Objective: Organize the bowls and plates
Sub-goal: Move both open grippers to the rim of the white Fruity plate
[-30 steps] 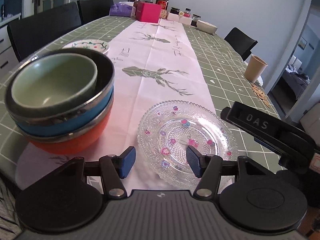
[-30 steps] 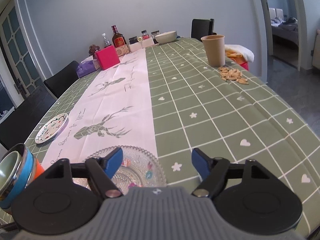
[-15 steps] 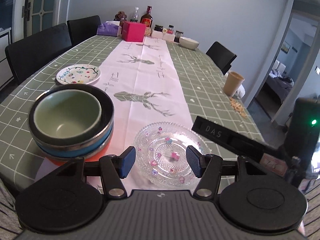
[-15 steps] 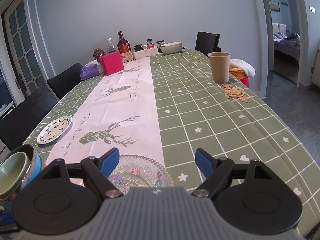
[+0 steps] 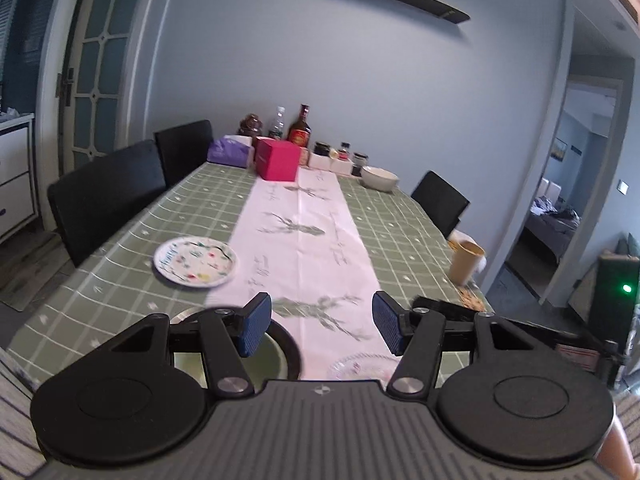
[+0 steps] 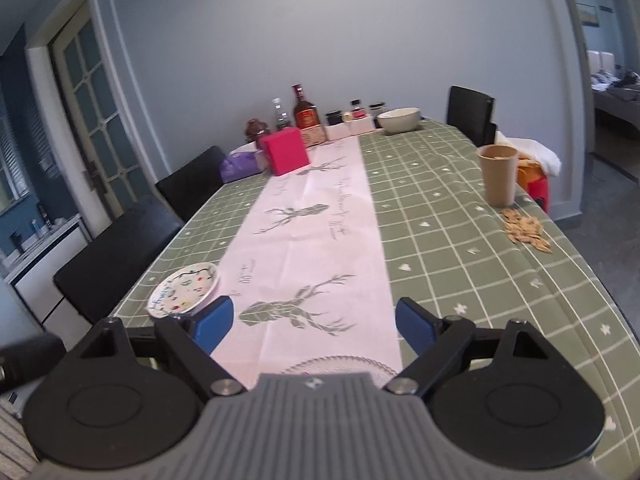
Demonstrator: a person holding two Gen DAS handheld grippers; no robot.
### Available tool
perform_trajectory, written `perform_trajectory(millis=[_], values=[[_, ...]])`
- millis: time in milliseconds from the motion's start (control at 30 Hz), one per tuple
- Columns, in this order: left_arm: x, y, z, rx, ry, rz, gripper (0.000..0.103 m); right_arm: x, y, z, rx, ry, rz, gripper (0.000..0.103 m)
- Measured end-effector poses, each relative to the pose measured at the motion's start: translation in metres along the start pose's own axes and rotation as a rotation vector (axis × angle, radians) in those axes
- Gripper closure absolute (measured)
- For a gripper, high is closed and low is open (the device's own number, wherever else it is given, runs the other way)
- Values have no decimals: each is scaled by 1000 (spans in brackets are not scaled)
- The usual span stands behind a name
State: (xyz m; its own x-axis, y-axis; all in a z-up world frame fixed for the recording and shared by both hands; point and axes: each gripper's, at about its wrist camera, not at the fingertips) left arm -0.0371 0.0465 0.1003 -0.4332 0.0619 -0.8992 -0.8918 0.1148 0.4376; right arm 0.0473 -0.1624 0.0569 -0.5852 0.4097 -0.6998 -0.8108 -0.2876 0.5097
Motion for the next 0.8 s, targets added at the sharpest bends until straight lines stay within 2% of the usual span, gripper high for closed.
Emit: perform_trajectory(millis=[233, 367, 433, 567, 633, 733, 800], values=[[-37, -26, 64, -105, 2, 4, 33, -34, -25, 23, -23, 105, 42, 17], [-55, -50, 84, -243, -47, 14, 32, -51, -56, 46, -42, 185, 97, 17], [-63, -63, 94, -284, -60, 21, 32, -57, -73, 56, -67, 198, 129, 17], [-73, -93, 111, -254, -116, 60, 32, -66, -109, 73, -117, 205, 209, 17], [-75, -107, 120, -248, -124, 56, 32, -67, -126, 83, -125, 237, 217, 17], [-75, -131, 141, -250, -68, 71, 32, -67, -151, 92, -129, 246, 237, 17], [-75, -152, 157, -230, -13, 110, 32, -64, -172, 96, -176, 256, 277, 17]])
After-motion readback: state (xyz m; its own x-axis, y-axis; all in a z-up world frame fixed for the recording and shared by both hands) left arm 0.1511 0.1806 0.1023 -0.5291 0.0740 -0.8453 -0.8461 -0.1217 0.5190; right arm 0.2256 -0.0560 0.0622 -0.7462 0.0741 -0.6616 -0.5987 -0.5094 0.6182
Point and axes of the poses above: each gripper's, at about its wrist camera, not at the fingertips, and y roughly against the way its jaws point, z to its left, x to its underside, and after that the axes turned 14 degrees about -y, right-handed
